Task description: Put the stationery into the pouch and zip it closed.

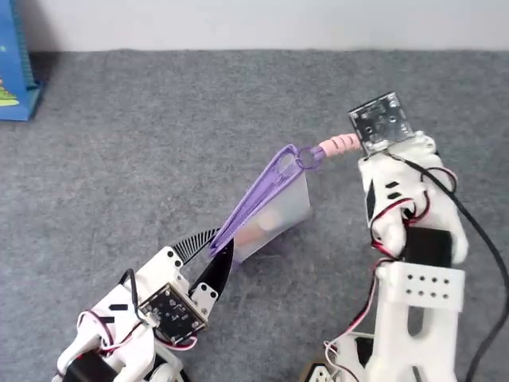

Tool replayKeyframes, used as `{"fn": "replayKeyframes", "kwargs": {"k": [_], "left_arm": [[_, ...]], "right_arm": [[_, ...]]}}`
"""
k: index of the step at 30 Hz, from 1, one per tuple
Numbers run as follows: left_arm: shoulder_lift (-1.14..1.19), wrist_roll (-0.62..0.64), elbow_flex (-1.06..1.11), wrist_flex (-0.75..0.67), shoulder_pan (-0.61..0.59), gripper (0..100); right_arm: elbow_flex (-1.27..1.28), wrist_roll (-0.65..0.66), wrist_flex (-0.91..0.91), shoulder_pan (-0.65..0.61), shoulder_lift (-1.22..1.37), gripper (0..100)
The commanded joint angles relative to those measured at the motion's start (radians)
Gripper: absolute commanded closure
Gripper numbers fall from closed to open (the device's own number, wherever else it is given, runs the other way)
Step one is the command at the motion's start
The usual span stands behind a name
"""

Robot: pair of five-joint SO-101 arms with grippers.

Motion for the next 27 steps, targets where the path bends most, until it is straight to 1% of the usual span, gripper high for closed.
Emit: {"fn": "replayKeyframes", "kwargs": {"k": [1,4,7,8,11,14,16,22,27], "left_arm": [[0.003,-0.009,0.018,0.015,-0.002,99],[0.003,-0.009,0.018,0.015,-0.002,99],[0.003,-0.009,0.018,0.015,-0.003,99],[0.003,-0.009,0.018,0.015,-0.003,99],[0.003,-0.009,0.018,0.015,-0.003,99],[0.003,-0.009,0.018,0.015,-0.003,99],[0.003,-0.009,0.018,0.015,-0.003,99],[0.003,-0.011,0.018,0.015,-0.003,99],[0.003,-0.011,0.018,0.015,-0.003,99]], "right_arm": [[-0.060,0.008,-0.012,0.015,0.002,99.1],[-0.060,0.003,-0.005,0.010,-0.002,99.1],[-0.060,0.002,0.056,-0.013,-0.008,98.6],[-0.060,0.002,0.091,-0.024,-0.008,96.8],[-0.060,-0.009,0.203,-0.068,-0.008,86.1],[-0.060,-0.127,0.297,-0.111,-0.015,78.9],[-0.060,-0.172,0.344,-0.143,-0.036,78.3],[-0.060,-0.181,0.492,-0.285,-0.193,78.3],[-0.052,-0.183,0.527,-0.386,-0.334,78.3]]}}
